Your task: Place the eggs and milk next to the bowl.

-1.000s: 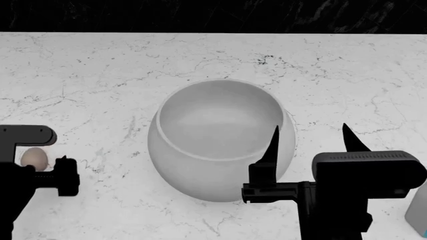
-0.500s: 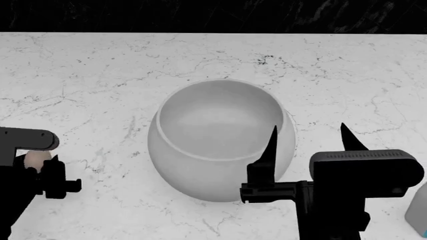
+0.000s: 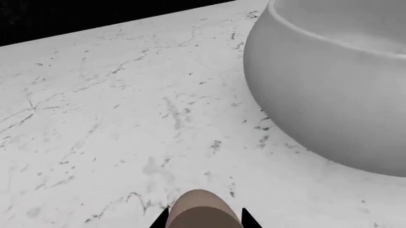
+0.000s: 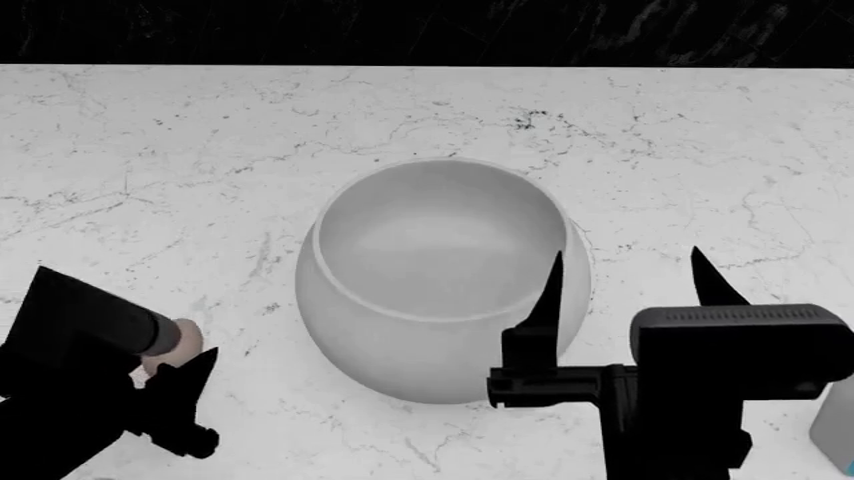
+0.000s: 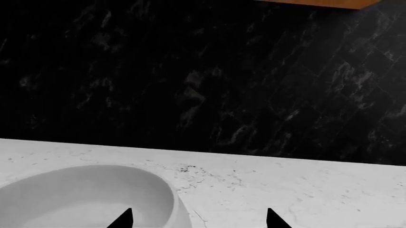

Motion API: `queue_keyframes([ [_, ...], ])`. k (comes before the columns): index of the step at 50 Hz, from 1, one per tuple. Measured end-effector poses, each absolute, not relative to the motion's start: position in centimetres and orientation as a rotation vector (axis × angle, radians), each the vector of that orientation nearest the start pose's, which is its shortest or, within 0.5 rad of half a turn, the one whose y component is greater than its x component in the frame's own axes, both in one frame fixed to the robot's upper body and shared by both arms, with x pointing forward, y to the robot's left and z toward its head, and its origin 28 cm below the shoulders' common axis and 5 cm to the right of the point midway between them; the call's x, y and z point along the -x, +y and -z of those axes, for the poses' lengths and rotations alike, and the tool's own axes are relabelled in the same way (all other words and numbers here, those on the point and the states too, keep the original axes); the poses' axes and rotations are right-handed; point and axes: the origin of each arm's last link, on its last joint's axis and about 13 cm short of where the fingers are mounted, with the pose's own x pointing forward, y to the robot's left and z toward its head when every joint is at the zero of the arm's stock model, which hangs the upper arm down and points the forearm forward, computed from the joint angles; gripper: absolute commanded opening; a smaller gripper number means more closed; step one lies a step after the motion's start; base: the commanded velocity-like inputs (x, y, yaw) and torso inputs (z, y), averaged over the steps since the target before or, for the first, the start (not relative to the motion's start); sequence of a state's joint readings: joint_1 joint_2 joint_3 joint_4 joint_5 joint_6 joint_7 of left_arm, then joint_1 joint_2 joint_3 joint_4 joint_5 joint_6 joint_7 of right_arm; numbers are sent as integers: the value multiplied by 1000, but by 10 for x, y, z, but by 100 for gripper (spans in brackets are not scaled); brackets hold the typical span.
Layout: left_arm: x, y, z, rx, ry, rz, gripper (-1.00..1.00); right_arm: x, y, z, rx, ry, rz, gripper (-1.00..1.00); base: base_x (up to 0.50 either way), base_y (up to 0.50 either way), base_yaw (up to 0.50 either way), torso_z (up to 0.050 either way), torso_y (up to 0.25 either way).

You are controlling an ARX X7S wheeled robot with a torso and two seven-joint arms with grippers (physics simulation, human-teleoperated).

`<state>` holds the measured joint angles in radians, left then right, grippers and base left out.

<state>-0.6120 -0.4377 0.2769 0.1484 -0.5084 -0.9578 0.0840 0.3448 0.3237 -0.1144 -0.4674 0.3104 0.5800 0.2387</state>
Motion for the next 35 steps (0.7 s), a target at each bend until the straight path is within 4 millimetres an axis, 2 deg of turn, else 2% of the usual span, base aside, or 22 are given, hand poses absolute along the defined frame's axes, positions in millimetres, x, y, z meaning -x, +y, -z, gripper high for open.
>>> queue_keyframes([
  [11, -284, 235, -144, -164, 351, 507, -100, -251, -125, -151, 80, -185, 10, 100, 0, 0, 0, 0, 0],
  [35, -278, 206, -136, -195, 379, 680, -100, -251, -124, -153, 84, -184, 9, 100, 0, 0, 0, 0, 0],
])
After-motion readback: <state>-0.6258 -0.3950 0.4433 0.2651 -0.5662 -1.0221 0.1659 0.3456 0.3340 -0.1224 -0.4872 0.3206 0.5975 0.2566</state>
